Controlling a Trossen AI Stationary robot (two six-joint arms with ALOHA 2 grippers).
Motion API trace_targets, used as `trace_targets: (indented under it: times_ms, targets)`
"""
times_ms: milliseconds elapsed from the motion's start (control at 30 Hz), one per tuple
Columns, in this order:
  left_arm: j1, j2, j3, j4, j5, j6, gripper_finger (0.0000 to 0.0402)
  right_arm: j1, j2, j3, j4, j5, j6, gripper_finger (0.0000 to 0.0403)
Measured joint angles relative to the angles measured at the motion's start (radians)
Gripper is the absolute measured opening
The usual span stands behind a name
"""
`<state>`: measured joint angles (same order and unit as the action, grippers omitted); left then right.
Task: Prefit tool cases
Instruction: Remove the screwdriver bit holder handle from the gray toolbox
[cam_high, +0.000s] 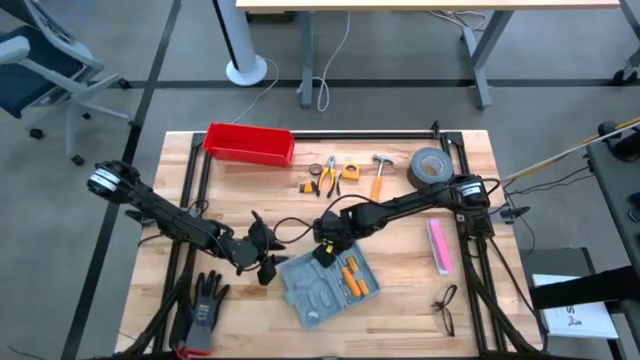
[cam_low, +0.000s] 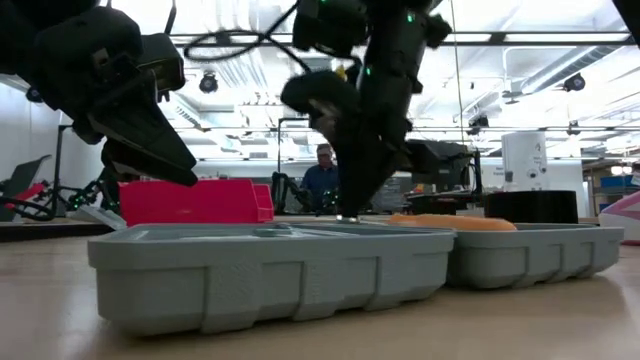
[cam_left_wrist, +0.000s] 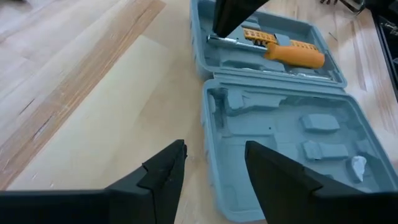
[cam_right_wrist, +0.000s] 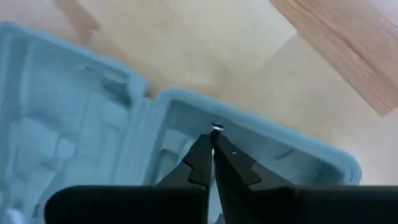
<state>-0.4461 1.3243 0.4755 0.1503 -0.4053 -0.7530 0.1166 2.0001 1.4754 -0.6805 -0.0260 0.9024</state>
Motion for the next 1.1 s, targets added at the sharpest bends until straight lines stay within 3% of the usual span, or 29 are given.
trace_targets:
  times_ms: [300,433,667,900,1100]
  targets:
    - [0.0,0.0,0.0,0.0,0.004,-0.004,0.0182,0.049,-0.037,0.038,-0.057,0.005,0.01,0.0]
    - [0.0,0.0,0.0,-0.001,0.004,-0.004,0.0178,0.098,-0.037,0.036,-0.133,-0.074,0.084,0.0008]
    - [0.0,0.0,0.0,0.0,0.005,-0.004,0.0181,0.195,-0.038,0.036,-0.154,-0.079,0.213,0.006]
    - [0.0,0.0,0.0,0.0,0.005,-0.004,0.0192,0.194,0.002,0.036,-0.154,-0.06,0.252,0.0126]
    - [0.0,0.0,0.0,0.0,0.006,-0.008,0.0188,0.191,0.032,0.034,-0.154,-0.052,0.245,0.0156]
